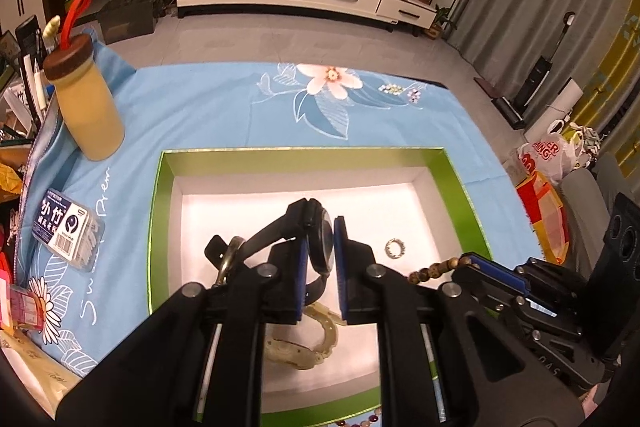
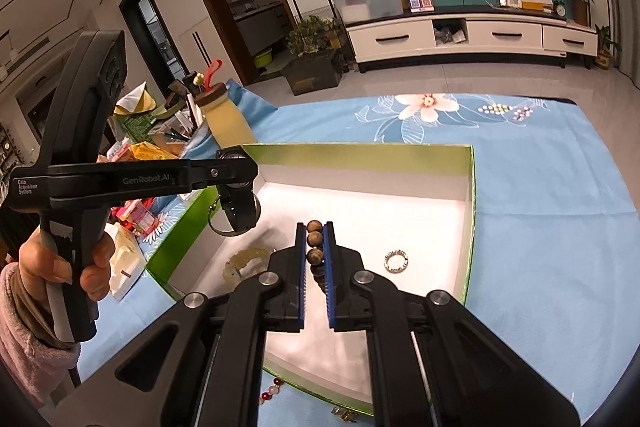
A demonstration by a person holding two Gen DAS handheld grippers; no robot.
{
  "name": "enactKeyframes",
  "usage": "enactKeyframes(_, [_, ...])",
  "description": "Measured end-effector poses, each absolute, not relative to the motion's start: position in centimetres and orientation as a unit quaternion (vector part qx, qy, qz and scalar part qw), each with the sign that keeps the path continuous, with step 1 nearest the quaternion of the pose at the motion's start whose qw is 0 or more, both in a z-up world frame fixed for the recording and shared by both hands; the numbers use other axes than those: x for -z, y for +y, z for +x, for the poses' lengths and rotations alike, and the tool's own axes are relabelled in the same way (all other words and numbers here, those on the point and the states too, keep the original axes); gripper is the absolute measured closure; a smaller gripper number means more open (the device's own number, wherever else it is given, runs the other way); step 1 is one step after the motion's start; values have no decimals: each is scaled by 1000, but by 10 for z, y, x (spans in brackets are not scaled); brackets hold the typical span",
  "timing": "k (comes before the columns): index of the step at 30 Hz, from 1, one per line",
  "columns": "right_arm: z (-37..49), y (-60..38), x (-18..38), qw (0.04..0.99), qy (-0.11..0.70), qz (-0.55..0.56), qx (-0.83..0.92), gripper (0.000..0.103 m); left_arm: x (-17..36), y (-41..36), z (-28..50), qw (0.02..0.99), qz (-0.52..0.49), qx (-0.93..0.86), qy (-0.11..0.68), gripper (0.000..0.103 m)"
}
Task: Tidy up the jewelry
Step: 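Carry the black watch and bead bracelet over the green box with both tools, then open both tools to drop the black watch and bead bracelet into the box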
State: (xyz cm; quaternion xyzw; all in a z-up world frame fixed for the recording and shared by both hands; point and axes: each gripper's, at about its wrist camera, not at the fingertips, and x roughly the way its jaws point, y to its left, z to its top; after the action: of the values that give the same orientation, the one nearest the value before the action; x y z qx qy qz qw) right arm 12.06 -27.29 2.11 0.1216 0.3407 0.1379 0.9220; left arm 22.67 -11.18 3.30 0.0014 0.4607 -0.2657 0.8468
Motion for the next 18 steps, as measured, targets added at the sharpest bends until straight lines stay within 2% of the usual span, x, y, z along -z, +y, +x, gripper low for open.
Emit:
enactKeyframes(7, [126, -279, -8, 914, 362, 132, -128, 95, -18, -113, 230, 842, 10, 257, 474, 89])
enactKeyframes(11, [126, -283, -7, 913, 364, 136, -122, 95, -16, -113, 232, 843, 13, 251, 476, 85])
enactKeyframes(12, [126, -284, -7, 913, 364, 140, -119, 93, -16, -113, 232, 842, 11, 251, 477, 77])
enactKeyframes(13, [125, -286, -8, 913, 364, 144, -119, 93, -17, -113, 233, 841, 8, 252, 478, 63])
enactKeyframes(14, [124, -287, -9, 913, 362, 145, -119, 92, -19, -113, 232, 845, 9, 250, 474, 56])
enactKeyframes(15, [122, -288, -12, 915, 357, 145, -117, 86, -21, -113, 231, 847, 10, 249, 470, 45])
enactKeyframes(16, [120, -289, -13, 916, 354, 146, -116, 82, -25, -113, 229, 848, 10, 252, 466, 38])
enactKeyframes(17, [118, -290, -15, 917, 352, 147, -114, 75, -28, -113, 227, 849, 9, 256, 462, 37])
enactKeyframes(18, [116, -291, -16, 918, 349, 147, -113, 72, -33, -114, 225, 852, 12, 256, 457, 37])
